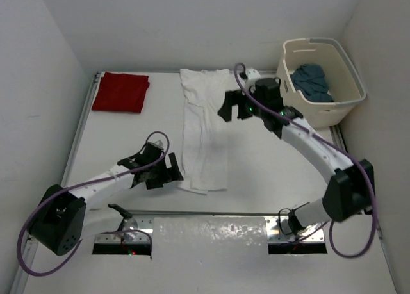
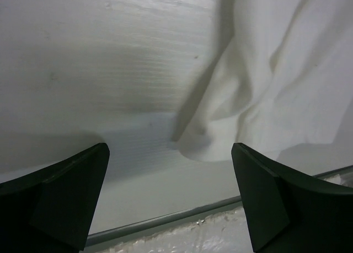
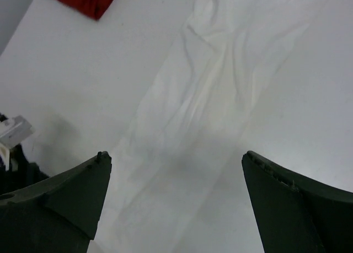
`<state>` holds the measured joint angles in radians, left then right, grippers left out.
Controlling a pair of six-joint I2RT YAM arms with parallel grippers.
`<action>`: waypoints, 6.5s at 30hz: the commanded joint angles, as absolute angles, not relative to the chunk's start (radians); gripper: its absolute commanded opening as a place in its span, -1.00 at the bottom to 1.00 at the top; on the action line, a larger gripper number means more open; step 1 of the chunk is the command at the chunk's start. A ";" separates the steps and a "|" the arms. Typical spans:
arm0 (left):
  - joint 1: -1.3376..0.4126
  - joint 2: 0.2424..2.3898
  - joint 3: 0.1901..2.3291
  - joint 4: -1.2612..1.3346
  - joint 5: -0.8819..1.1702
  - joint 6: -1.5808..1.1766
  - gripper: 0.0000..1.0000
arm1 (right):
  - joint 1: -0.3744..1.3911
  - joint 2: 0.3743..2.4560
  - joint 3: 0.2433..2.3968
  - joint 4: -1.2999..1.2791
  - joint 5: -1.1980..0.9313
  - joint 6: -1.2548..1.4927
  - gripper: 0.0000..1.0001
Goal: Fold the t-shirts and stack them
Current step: Grab the bottom of the folded rectangular tshirt with both arms, then fold the folded rectangular tshirt in 1/3 of the way, then grab one side of the 2/3 rectangular tshirt with both arms
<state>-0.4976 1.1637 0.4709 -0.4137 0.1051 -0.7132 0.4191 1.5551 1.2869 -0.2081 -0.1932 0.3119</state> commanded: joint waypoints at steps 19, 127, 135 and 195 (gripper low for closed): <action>-0.584 1.258 0.311 -0.086 0.238 -0.747 -0.54 | 0.598 1.362 0.365 0.242 -0.305 0.937 0.78; -0.265 2.135 1.686 -0.396 0.055 -0.652 -0.19 | 0.252 2.244 1.701 -0.227 -0.287 0.841 -0.46; -0.259 2.033 1.730 -0.431 0.037 -0.612 0.99 | 0.253 2.143 1.691 -0.184 -0.327 0.743 0.31; -0.344 1.726 0.832 -0.041 0.129 -0.667 -1.00 | 0.321 1.872 0.721 0.373 -0.317 0.945 -1.00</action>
